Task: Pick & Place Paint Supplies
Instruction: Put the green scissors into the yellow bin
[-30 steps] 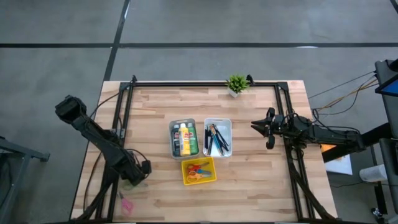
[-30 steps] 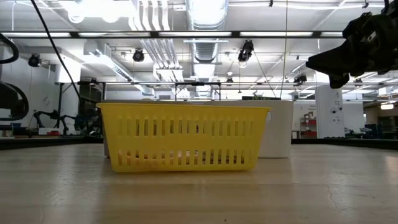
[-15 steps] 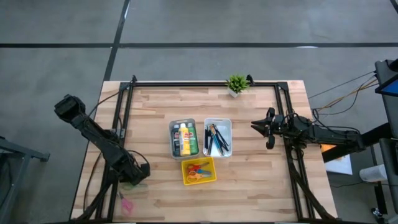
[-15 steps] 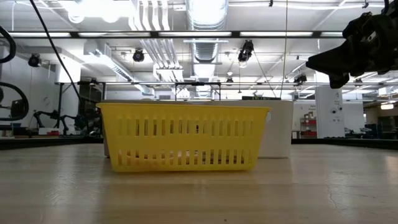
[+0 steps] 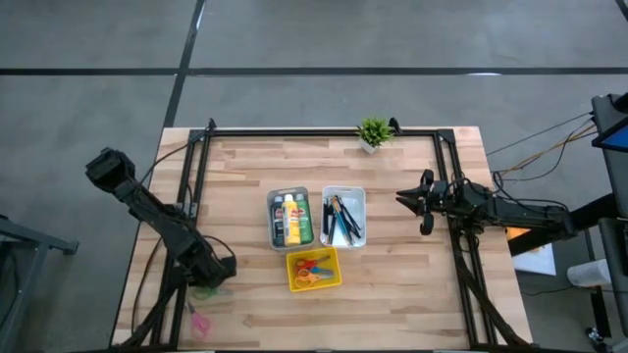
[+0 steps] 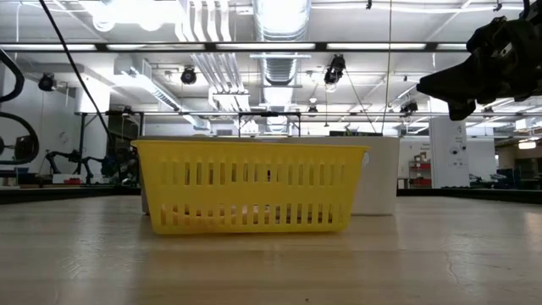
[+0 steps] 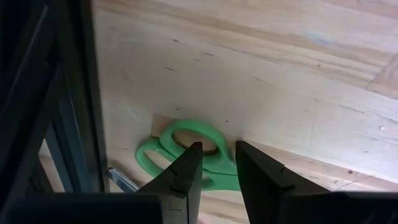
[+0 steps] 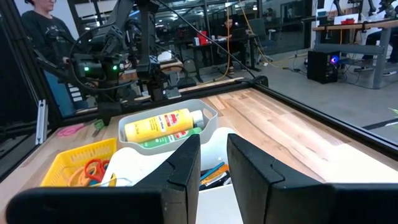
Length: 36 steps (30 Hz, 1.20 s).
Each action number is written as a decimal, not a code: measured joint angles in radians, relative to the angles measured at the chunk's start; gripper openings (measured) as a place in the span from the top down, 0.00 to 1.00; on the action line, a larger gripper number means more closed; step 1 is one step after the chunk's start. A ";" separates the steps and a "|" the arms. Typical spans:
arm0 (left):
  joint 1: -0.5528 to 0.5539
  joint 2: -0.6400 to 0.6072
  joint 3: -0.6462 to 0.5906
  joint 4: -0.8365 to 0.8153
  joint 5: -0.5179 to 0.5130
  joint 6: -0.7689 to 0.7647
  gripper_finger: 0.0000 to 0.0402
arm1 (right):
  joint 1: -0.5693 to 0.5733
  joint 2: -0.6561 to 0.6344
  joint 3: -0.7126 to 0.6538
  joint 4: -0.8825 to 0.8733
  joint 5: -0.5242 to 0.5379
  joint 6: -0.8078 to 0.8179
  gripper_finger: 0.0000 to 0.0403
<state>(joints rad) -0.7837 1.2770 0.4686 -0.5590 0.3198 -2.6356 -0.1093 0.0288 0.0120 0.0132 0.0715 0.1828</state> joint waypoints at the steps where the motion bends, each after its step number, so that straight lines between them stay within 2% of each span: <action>1: 0.006 0.000 0.000 0.001 -0.001 0.005 0.75 | 0.000 0.000 0.000 0.000 0.000 0.000 0.81; 9: 0.091 0.001 -0.001 0.028 -0.107 0.159 0.77 | 0.000 0.000 0.000 0.000 0.000 0.000 0.81; 16: 0.116 0.002 -0.001 0.041 -0.215 0.278 0.87 | 0.000 0.000 0.000 0.000 0.000 0.000 0.81; 25: 0.118 0.001 -0.001 0.041 -0.224 0.309 0.98 | 0.000 0.000 0.000 0.000 0.000 0.000 0.81; 36: 0.118 0.003 0.017 0.034 -0.224 0.309 0.99 | 0.000 0.000 0.000 0.000 0.000 0.000 0.81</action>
<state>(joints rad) -0.6655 1.2800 0.4857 -0.5248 0.0955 -2.3264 -0.1092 0.0288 0.0120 0.0130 0.0715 0.1825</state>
